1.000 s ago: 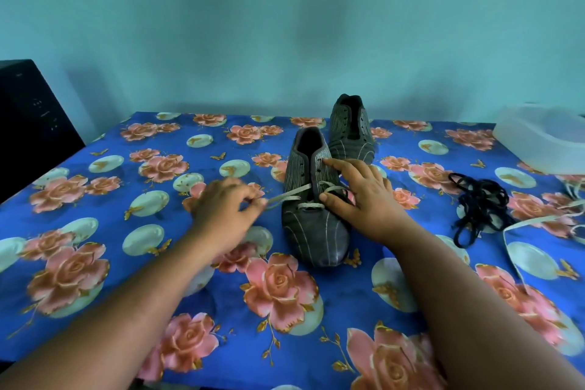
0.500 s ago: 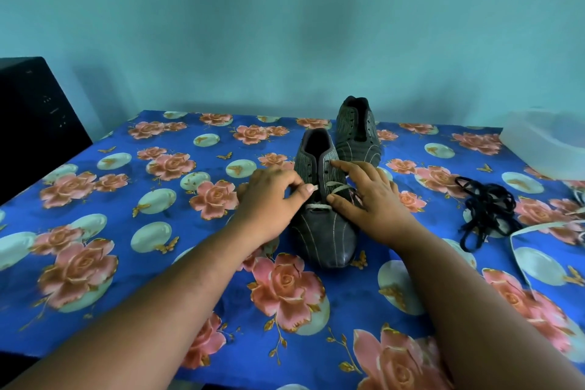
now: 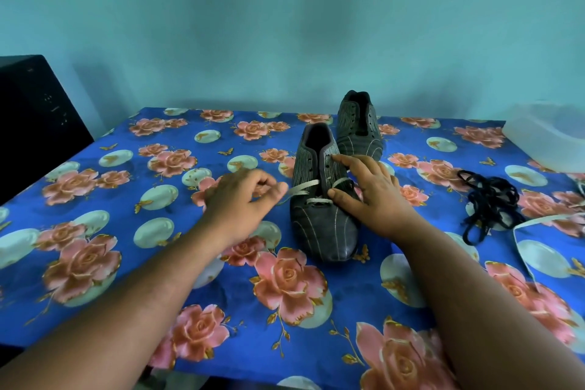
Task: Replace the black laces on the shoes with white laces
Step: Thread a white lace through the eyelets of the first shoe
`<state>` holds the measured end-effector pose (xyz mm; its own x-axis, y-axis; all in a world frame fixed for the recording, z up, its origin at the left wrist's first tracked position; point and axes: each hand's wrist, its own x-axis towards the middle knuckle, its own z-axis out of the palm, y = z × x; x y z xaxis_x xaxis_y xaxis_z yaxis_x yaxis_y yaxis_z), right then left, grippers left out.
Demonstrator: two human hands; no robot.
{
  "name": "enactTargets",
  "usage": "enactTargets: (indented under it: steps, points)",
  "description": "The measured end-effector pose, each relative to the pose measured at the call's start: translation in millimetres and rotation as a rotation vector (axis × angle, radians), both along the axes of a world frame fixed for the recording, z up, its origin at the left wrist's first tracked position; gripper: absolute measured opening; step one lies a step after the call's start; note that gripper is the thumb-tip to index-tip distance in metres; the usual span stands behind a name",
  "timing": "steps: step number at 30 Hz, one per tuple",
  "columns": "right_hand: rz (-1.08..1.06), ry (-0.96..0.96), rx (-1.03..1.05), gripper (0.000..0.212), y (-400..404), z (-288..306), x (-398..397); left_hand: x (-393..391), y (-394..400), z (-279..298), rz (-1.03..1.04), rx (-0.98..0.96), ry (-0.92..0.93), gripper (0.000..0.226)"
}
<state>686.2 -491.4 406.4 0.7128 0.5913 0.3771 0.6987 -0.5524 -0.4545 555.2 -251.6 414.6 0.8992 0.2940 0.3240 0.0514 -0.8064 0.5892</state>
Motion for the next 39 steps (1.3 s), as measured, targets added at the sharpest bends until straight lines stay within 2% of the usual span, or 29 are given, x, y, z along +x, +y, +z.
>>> enactTargets:
  steps: [3,6,8,13,17,20,23,25,27,29,33,37,39]
  points:
    - [0.007,-0.004,-0.001,0.068,0,0,0,13,-27,12,-0.053,0.053,0.025,0.061]
    - [0.003,0.002,0.0,0.068,-2,1,-1,23,-37,13,-0.063,0.102,0.052,0.031]
    - [0.01,0.004,0.002,0.069,-3,2,-2,22,-28,7,-0.067,0.12,0.047,0.023]
    - [0.022,-0.005,0.005,0.065,0,5,-2,5,15,-16,0.086,-0.013,-0.013,0.041]
    - [0.139,-0.097,0.117,0.039,1,13,-9,3,14,-11,0.103,0.009,0.014,0.039]
    - [0.168,-0.194,0.133,0.02,4,15,-14,12,-5,2,-0.007,0.022,-0.01,0.06]
    - [0.151,-0.229,0.062,0.024,6,18,-17,22,-20,14,-0.226,-0.073,0.1,0.098]
    - [0.137,-0.243,0.01,0.028,7,21,-20,27,-21,15,-0.308,-0.038,0.214,0.114]
    - [0.106,-0.259,-0.035,0.029,9,24,-24,29,-18,11,-0.341,0.032,0.255,0.122]
    - [0.047,-0.263,-0.098,0.033,13,27,-27,28,-15,2,-0.351,0.048,0.246,0.121]
    - [-0.022,-0.106,-0.241,0.029,23,31,-31,27,-15,-5,-0.348,0.028,0.253,0.116]
    - [0.068,0.199,-0.049,0.007,26,30,-29,26,-14,-4,-0.365,0.049,0.266,0.116]
    - [0.08,0.308,0.025,0.013,25,28,-26,27,-16,-3,-0.371,0.06,0.261,0.117]
